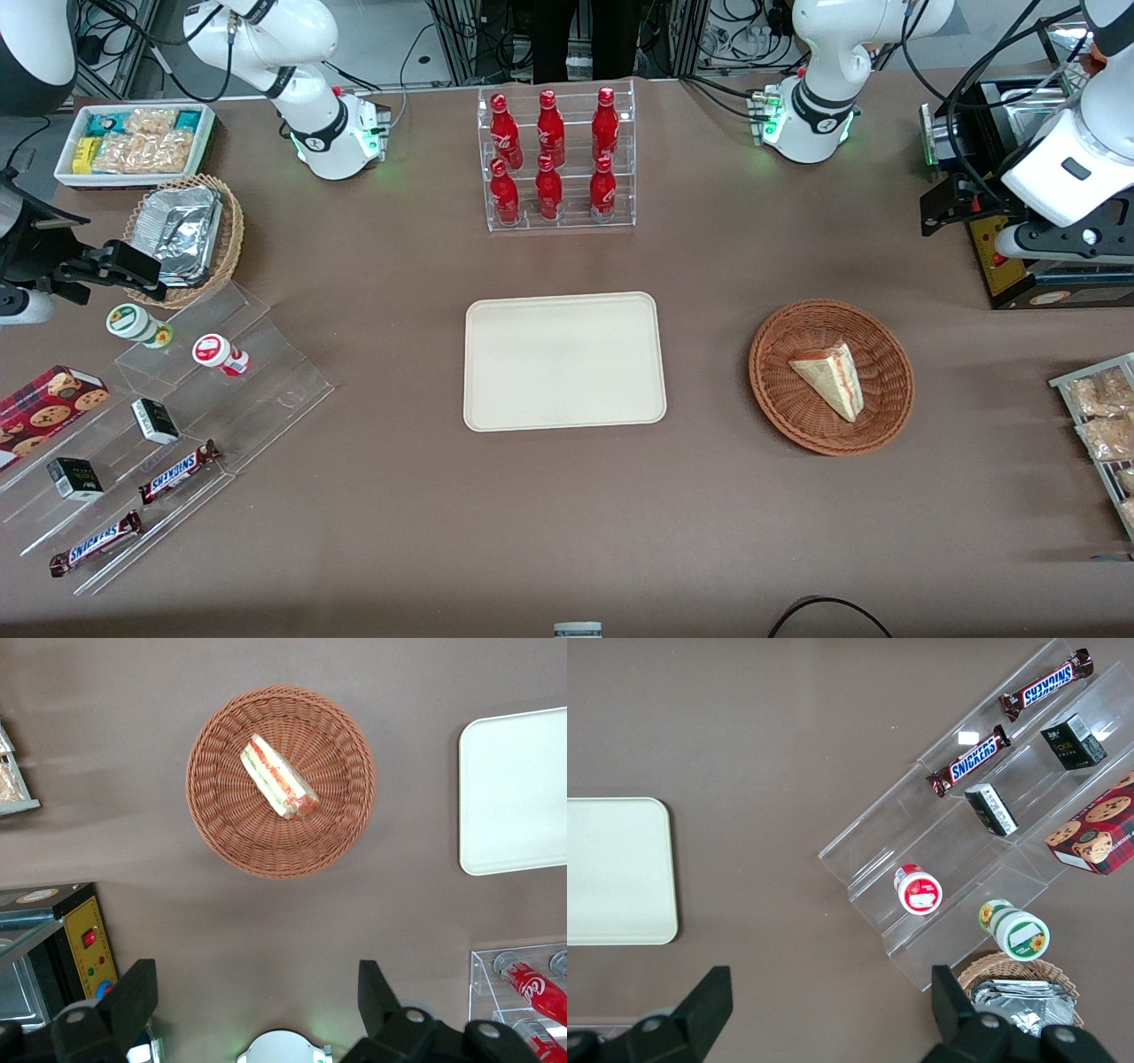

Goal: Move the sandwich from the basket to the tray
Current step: 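Move the left gripper over the wicker basket toward the sandwich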

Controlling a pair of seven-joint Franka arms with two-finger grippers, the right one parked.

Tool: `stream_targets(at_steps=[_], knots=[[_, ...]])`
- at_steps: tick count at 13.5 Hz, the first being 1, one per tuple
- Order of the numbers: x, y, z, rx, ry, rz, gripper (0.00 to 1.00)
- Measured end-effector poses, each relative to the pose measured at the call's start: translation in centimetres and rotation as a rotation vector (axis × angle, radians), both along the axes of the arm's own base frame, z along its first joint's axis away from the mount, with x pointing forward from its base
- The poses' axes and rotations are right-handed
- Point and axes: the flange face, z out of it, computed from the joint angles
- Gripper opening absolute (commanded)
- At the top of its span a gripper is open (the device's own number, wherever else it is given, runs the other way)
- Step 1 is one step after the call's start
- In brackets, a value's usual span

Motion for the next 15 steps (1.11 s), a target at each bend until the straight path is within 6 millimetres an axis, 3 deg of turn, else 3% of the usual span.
stream_targets(at_steps=[3,6,10,15], knots=[[0.3,0.0,-0.5,-0.001,-0.006,0.000,1.00],[1.2,-0.1,-3.3,-0.003,-0.018,-0.001,1.00],[4.0,-0.2,-10.4,-0.009,0.008,-0.002,1.00],[7.8,-0.4,-21.1,-0.023,0.031,-0.001,1.00]])
